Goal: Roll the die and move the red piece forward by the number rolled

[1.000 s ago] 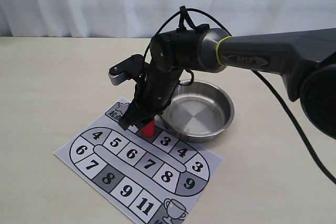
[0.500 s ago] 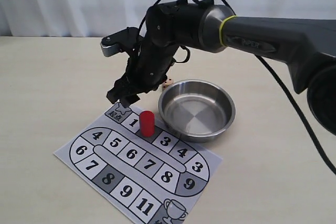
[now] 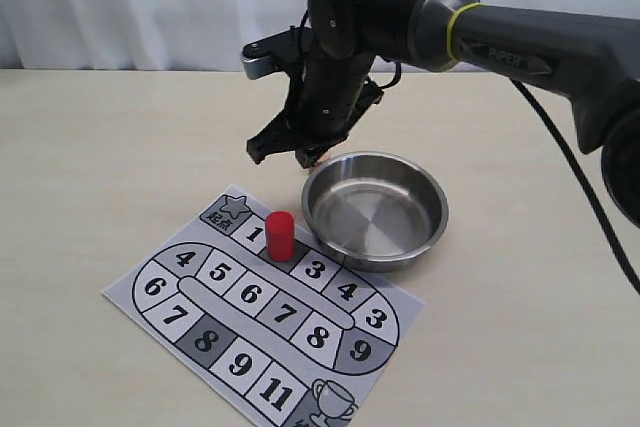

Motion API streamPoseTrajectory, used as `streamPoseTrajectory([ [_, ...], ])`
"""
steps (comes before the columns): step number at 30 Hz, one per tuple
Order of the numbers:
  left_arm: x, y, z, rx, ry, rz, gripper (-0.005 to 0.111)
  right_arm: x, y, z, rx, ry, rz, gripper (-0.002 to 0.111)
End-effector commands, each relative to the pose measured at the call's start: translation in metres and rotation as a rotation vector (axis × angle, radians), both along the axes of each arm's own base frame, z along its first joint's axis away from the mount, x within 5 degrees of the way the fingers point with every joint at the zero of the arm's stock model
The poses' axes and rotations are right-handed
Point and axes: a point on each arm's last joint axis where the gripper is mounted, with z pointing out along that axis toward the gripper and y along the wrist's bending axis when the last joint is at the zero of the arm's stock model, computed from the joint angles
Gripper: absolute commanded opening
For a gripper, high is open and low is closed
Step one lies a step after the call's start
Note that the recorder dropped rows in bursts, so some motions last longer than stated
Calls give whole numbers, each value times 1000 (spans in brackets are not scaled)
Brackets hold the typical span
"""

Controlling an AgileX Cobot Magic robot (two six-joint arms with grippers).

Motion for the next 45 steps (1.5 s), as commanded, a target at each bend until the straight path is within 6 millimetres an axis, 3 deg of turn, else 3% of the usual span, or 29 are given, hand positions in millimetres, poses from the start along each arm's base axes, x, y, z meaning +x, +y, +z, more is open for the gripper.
streamPoseTrajectory([
  [1, 0, 0, 0, -5, -11, 0, 0, 18, -32, 7, 17, -5, -125, 4],
  [12, 0, 0, 0, -5, -11, 0, 0, 44, -128, -2, -36, 97, -337, 4],
  [22, 0, 0, 0, -5, -11, 0, 0, 36, -205, -40, -52, 256, -446, 4],
  [30, 0, 0, 0, -5, -11, 0, 0, 30, -237, -53, 40, 332, -467, 4],
  [35, 0, 0, 0, -5, -11, 0, 0, 22, -239, -56, 20, 344, -452, 4],
  [39, 0, 0, 0, -5, -11, 0, 0, 15, -239, -42, 34, 281, -458, 4],
  [45, 0, 0, 0, -5, -11, 0, 0, -6, -240, -5, 57, 160, -464, 4],
])
